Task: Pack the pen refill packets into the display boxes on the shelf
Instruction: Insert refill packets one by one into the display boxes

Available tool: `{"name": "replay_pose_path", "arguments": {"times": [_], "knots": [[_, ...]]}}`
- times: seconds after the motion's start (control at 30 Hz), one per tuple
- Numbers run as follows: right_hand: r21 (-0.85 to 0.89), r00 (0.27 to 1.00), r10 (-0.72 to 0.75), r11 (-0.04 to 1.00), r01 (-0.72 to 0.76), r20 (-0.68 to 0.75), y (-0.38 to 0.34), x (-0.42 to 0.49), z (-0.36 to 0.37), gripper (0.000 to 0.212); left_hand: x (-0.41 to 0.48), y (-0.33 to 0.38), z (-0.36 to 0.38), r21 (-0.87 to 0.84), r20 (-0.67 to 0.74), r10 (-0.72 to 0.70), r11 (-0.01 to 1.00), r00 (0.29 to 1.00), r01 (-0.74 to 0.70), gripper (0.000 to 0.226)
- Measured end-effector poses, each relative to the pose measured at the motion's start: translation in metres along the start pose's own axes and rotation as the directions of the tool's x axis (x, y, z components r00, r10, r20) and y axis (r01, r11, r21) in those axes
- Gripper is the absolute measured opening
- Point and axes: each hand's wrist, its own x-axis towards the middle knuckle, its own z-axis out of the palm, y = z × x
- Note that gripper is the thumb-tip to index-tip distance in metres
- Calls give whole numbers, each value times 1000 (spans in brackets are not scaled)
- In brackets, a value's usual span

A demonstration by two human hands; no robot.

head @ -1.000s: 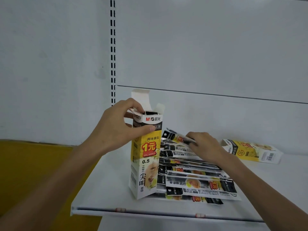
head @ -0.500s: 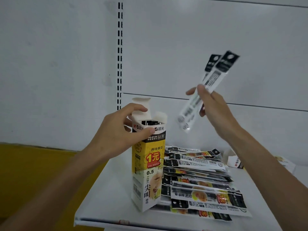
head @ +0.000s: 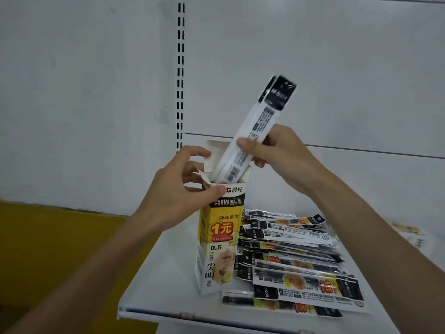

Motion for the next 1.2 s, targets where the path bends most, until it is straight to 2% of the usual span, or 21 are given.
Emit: {"name": "replay_pose_path", "arguments": {"times": [0.13, 0.2, 0.27, 0.3, 0.37, 0.43, 0.53, 0.57, 0.67, 0.7, 0.77, 0.83, 0.9, 0.93, 1.03, 1.07, 1.13, 1.2], "knots": [[-9, 1000, -24, 1000, 24, 20, -4, -2, -8, 9, -3, -1, 2, 6, 17, 1, 1000, 1000, -1, 42], [-80, 993, -3, 997, 13, 121, -8, -2, -10, 5, -3, 0, 4, 4, 30, 8, 1000, 1000, -8, 42], [-111, 975, 32, 994, -7, 220, -10, -4, -8, 14, -3, -2, 6, -3, 28, 10, 1000, 1000, -10, 45], [-73, 981, 22, 997, -8, 194, -9, -3, -7, 19, -3, -3, 6, -8, 24, 10, 1000, 1000, -10, 46], [20, 1000, -22, 1000, 22, 18, -5, -1, -9, 20, -3, -5, 7, -19, 18, 8, 1000, 1000, -7, 45], [-27, 995, -53, 998, 51, -80, -1, 0, -9, 10, -3, -6, 9, -25, 9, 14, 1000, 1000, -13, 41], [-230, 995, 28, 973, -5, 94, 4, 0, 0, 13, -1, -7, 14, -17, 1, 31, 999, 1000, -31, 37], [-234, 990, 49, 972, -18, 131, 4, -1, 2, 17, -1, -7, 15, -15, 2, 38, 999, 999, -38, 37], [-40, 995, 80, 996, -78, 66, 0, 0, -5, 35, -1, -8, 17, -17, 2, 48, 999, 999, -48, 36], [59, 996, 83, 995, -84, 15, -1, 1, -9, 34, -1, -9, 17, -17, -1, 48, 999, 999, -48, 36], [190, 996, 46, 981, -30, -81, 0, 1, -12, 18, -1, -11, 16, -22, -9, 49, 999, 999, -49, 36], [78, 997, -29, 996, 35, -73, 3, 1, -9, 7, 0, -12, 16, -27, -19, 53, 998, 998, -53, 36], [-102, 998, -29, 994, 34, 47, 10, -2, -2, 9, 0, -14, 17, -22, -25, 63, 998, 998, -64, 37], [-133, 998, -22, 991, 30, 63, 14, -4, 0, 11, 0, -14, 17, -12, -28, 68, 998, 997, -69, 38], [-85, 991, -53, 995, 42, -123, 33, -7, -4, 8, -2, -14, 17, 9, -53, 64, 998, 997, -64, 38], [-153, 987, -48, 988, 25, -154, 42, -10, -8, 7, -2, -15, 16, 7, -64, 55, 998, 996, -55, 38], [-433, 997, 60, 899, -71, -38, 66, -20, -15, 10, -3, -17, 16, -5, -82, 26, 1000, 996, -27, 41], [-655, 948, 296, 741, -149, 119, 96, -32, -21, 22, -6, -23, 18, -3, -62, -6, 1000, 998, 6, 49]]}}
